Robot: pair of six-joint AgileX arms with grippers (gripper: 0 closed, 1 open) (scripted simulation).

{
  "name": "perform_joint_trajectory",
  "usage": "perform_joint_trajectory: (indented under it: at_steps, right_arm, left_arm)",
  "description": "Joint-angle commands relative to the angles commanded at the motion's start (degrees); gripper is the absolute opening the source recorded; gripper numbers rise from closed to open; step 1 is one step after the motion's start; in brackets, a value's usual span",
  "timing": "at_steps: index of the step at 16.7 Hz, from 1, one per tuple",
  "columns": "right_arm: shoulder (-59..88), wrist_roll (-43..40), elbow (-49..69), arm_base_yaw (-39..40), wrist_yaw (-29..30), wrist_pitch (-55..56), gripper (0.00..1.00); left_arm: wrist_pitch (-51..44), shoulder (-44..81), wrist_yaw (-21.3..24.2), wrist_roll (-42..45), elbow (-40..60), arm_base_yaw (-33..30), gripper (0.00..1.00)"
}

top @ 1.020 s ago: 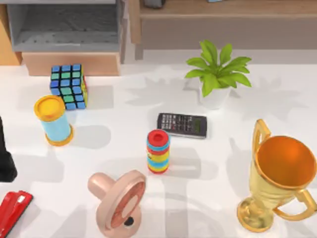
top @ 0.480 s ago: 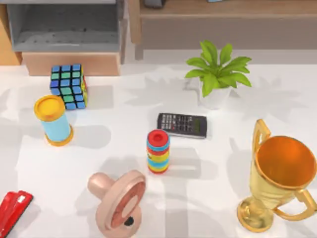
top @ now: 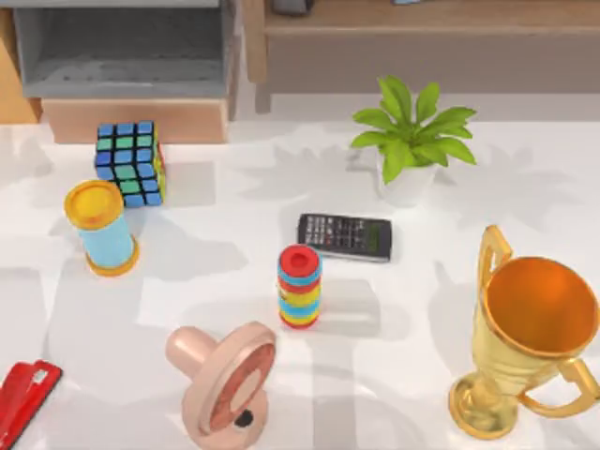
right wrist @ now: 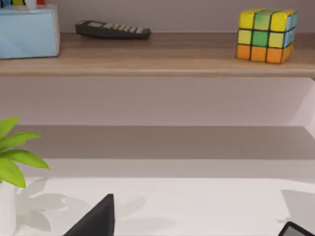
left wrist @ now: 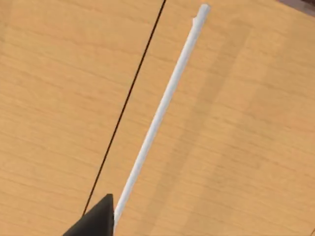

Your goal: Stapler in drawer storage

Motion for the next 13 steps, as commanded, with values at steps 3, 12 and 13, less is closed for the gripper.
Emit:
perform_joint_trajectory:
  at_steps: [3,12,13]
  right_arm:
    - [0.0,0.0,0.0,0.0,0.0,0.0,1.0]
    - [0.0,0.0,0.0,0.0,0.0,0.0,1.0]
    - [0.0,0.0,0.0,0.0,0.0,0.0,1.0]
  left_arm:
    - [7.1,14.4,1.9,9.3,7.3,1.5,1.0]
    - [16.4,33.1,4.1,21.0,17.0,3.1,1.0]
    - [16.4,33.1,4.1,21.0,17.0,3.1,1.0]
